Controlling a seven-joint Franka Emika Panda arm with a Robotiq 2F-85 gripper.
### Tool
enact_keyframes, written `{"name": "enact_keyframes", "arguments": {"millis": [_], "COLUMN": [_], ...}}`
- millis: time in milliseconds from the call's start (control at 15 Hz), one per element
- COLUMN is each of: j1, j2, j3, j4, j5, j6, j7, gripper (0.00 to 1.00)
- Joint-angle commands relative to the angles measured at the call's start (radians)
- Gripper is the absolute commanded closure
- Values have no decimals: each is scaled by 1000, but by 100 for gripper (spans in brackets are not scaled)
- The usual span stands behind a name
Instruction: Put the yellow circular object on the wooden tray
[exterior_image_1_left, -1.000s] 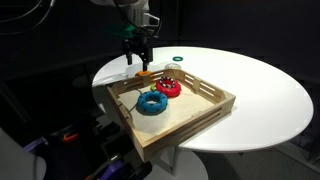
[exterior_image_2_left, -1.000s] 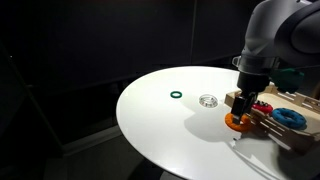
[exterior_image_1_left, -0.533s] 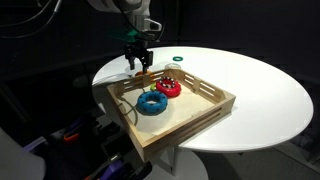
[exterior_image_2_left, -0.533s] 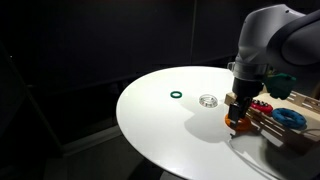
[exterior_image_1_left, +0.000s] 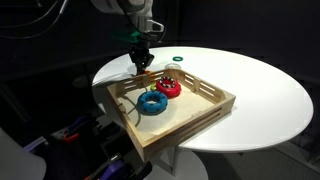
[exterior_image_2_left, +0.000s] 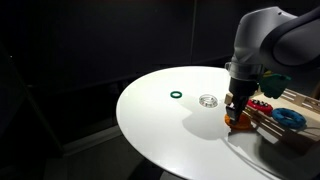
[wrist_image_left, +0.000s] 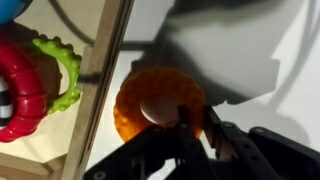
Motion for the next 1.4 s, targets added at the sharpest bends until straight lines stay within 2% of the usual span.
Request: {"name": "enact_keyframes", "arguments": {"millis": [0,67,467,800,1067,1333], "j1": [-7,-9,-32,-54,-67,-81], "j2": [-1,-7,-22,-18,-45,-102], "j3": [-12,-14,-32,-34,-47,-63], "j4": [42,51,130,173,185,181], "j5": [-11,-7,7,87,82,66], "j6": [-38,-46,-104,-106,-127,-200], "j7": [23,19,6,-3,3,1], "gripper": [97,95,95,95,95,95]}}
